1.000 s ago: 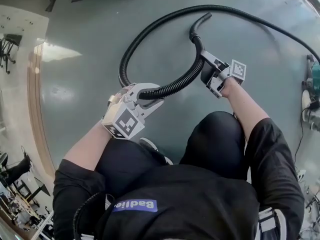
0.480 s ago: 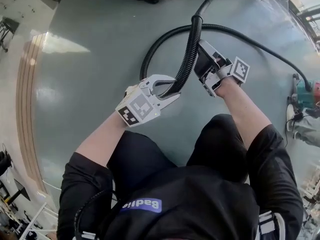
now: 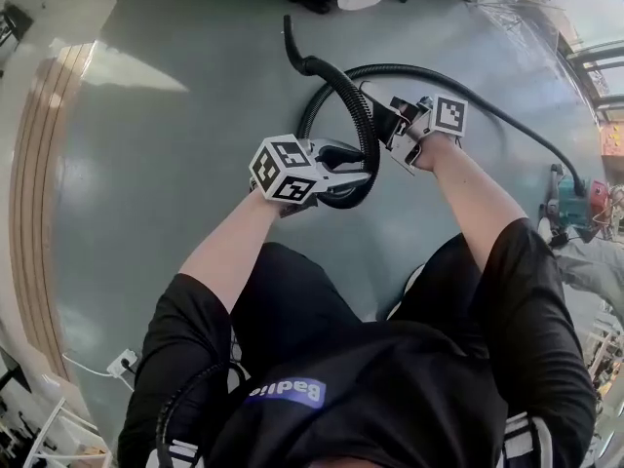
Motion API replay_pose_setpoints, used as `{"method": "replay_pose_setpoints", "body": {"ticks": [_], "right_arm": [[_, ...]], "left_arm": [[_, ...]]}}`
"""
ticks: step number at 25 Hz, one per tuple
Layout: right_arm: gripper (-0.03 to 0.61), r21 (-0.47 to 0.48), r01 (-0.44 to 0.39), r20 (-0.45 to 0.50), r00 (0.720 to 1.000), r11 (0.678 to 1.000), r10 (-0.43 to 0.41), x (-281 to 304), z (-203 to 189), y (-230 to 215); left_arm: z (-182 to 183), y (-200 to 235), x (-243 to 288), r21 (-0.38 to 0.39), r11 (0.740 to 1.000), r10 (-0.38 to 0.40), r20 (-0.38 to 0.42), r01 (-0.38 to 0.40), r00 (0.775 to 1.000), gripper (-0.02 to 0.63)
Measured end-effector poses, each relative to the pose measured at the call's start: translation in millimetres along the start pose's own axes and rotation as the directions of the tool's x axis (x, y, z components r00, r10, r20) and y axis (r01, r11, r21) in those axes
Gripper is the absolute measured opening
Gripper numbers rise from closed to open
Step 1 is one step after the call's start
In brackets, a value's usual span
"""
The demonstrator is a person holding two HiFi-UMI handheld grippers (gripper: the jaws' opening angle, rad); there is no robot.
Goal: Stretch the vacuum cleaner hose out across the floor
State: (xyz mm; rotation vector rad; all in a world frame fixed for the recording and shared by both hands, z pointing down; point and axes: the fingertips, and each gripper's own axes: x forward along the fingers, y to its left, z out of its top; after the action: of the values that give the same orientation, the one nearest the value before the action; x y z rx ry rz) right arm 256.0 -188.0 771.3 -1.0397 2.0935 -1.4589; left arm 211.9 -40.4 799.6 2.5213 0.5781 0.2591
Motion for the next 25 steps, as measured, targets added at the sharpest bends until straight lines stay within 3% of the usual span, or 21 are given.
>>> {"method": "replay_pose_setpoints", "body": {"ticks": [6,9,12,15,18,22,25], "right_arm": [[0.121,0.031,0.056,-0.213,0.976,0.998,-0.048,45.4,-34.7,0.8],[0.132,0.011,0.088,-0.240,0.967,0.996,-0.083,56.1,-39.5,-17.7],[0.135,0.070,0.098,-0.222,0.972,0.993,-0.080,52.2,-41.6,-45.1],[0.135,0.144,0.096,-0.169,0.983,0.985,-0.071,55.6,-41.5,-70.1],[0.135,0.181,0.068,-0.185,0.982,0.981,-0.034,66.5,-52.7,-82.6],[0.135,0.223,0.031,-0.245,0.969,0.974,0.026,91.0,-61.5,-93.8],[0.135,0.230,0.039,-0.284,0.958,0.972,0.029,109.4,-68.7,-108.1]], "left_arm": [[4.5,-6.2,-45.6,-0.160,0.985,-0.044,0.112,0.062,0.993,0.161],[-2.3,7.5,-46.1,-0.225,0.973,-0.031,0.107,0.054,0.994,0.163],[-17.1,22.9,-30.6,-0.317,0.948,-0.018,0.066,0.038,0.998,0.163],[-30.2,40.8,-33.4,-0.415,0.909,0.042,0.018,-0.031,0.999,0.163],[-42.1,47.8,-43.9,-0.502,0.859,0.097,-0.033,-0.101,0.995,0.161],[-52.3,64.0,-56.5,-0.463,0.843,0.206,-0.192,-0.273,0.960,0.163],[-63.3,83.3,-66.4,-0.520,0.778,0.284,-0.210,-0.353,0.935,0.163]]}}
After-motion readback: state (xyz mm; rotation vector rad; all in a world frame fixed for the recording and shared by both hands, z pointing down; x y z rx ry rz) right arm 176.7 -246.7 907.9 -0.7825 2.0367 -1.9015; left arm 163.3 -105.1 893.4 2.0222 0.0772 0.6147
